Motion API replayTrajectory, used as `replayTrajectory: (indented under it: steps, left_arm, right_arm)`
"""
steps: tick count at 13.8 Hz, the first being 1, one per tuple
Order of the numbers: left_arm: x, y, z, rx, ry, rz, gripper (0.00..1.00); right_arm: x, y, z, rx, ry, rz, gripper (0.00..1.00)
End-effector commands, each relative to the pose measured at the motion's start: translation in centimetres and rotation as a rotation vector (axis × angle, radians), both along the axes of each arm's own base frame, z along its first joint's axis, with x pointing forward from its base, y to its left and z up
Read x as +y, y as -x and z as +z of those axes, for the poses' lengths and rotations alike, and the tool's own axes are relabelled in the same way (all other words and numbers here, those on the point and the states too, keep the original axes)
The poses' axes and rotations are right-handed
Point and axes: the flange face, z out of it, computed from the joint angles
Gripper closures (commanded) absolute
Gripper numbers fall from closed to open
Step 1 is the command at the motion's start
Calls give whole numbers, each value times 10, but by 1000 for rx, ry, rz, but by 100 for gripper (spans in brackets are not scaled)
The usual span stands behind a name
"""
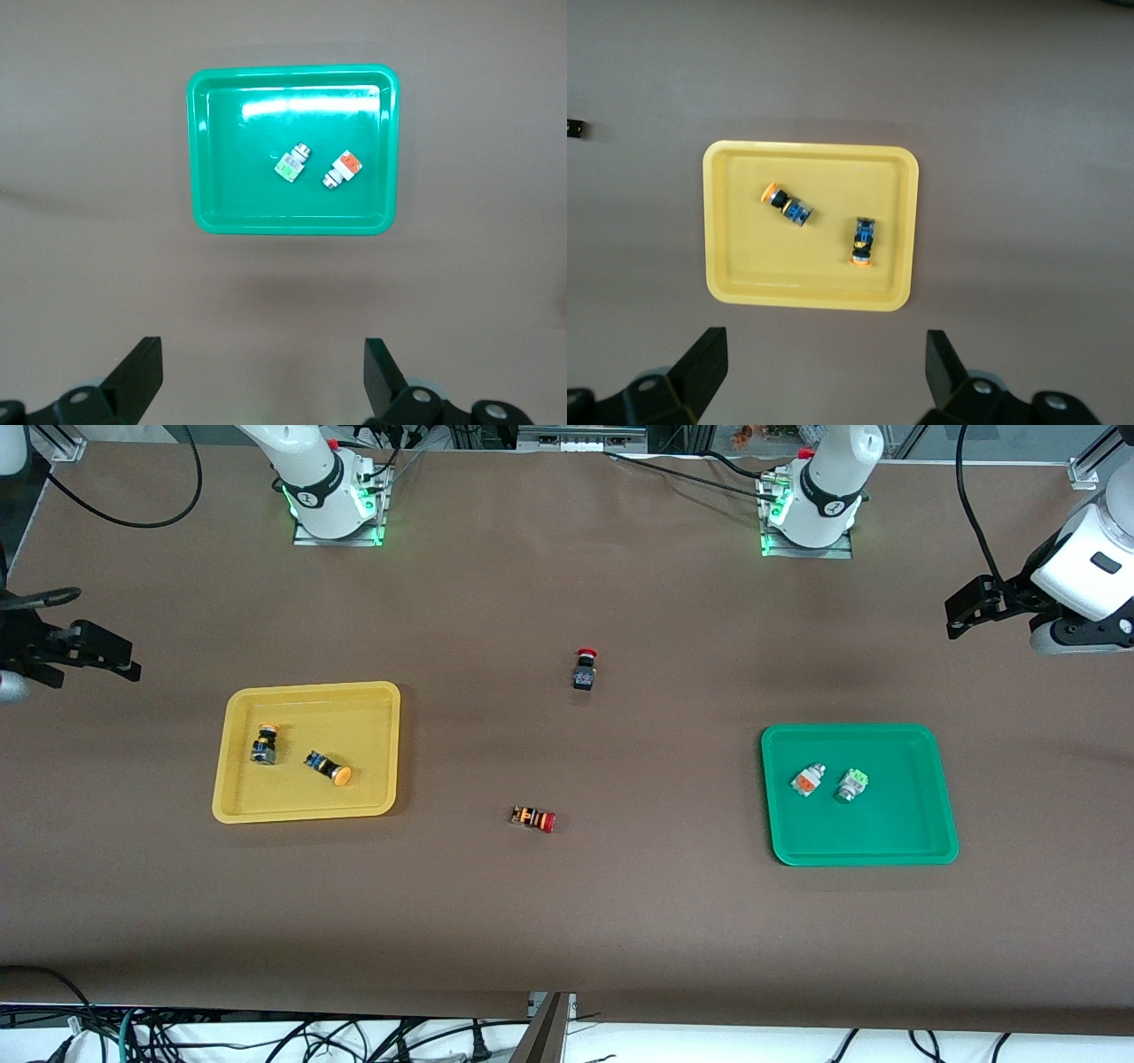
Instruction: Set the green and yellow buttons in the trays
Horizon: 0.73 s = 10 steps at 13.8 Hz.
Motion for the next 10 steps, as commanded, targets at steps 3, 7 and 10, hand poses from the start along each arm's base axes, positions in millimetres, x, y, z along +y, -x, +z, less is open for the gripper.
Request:
replayTrajectory:
  steps: [3,7,10]
  left_arm:
    - [-1,-2,6,7,13,0,0]
    - [-1,-2,6,9,13,-2,0]
    - [-1,-2,6,9,13,-2,0]
  right_arm:
    - [1,-2,-4,27,13,-13,1]
    - [-2,-6,-6,18,14,-18,1]
    - [-1,-13,3,-16,19,-15,1]
